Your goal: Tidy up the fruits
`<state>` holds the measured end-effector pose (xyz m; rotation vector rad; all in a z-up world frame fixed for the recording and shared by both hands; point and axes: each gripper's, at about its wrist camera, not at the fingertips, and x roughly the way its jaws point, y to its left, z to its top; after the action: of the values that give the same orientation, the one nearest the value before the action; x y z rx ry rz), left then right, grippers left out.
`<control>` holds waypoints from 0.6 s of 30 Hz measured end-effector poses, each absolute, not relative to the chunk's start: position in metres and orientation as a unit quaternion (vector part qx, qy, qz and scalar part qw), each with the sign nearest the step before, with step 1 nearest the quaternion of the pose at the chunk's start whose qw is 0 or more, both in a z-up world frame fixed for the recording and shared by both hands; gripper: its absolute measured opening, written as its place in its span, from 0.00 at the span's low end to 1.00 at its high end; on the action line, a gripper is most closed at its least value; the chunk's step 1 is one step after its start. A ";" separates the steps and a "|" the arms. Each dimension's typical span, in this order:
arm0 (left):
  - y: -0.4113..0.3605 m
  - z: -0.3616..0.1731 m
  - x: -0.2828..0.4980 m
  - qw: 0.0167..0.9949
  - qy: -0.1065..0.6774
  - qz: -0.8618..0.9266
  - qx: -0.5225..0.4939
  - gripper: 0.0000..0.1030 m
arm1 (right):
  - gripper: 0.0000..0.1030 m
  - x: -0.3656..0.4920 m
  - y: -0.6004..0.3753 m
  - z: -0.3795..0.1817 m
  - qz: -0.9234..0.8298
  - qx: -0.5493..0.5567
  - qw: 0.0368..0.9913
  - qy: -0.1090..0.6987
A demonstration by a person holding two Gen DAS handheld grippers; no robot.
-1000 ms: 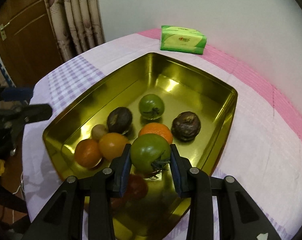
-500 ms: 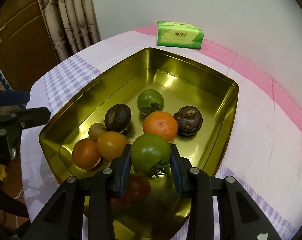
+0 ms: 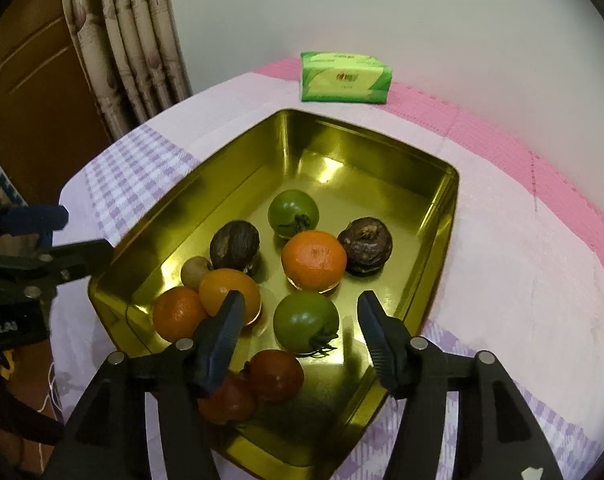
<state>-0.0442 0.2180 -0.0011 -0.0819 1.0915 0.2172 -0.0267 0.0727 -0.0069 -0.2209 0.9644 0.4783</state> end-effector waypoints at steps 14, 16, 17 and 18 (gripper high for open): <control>0.207 0.001 -0.047 0.853 0.514 0.093 -0.022 0.65 | 0.90 -0.061 0.057 0.018 0.175 -0.079 0.871 0.452; 0.206 0.001 -0.047 0.853 0.513 0.093 -0.021 0.65 | 0.91 -0.064 0.056 0.017 0.170 -0.082 0.870 0.455; 0.206 0.002 -0.047 0.853 0.513 0.092 -0.021 0.65 | 0.93 -0.065 0.056 0.016 0.170 -0.083 0.869 0.456; 0.206 0.001 -0.047 0.853 0.513 0.092 -0.020 0.65 | 0.94 -0.066 0.055 0.015 0.169 -0.084 0.868 0.459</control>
<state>-0.0475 0.2055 0.0014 -0.0426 1.0790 0.1934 -0.0663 0.0552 0.0150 -0.1754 0.9597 0.3544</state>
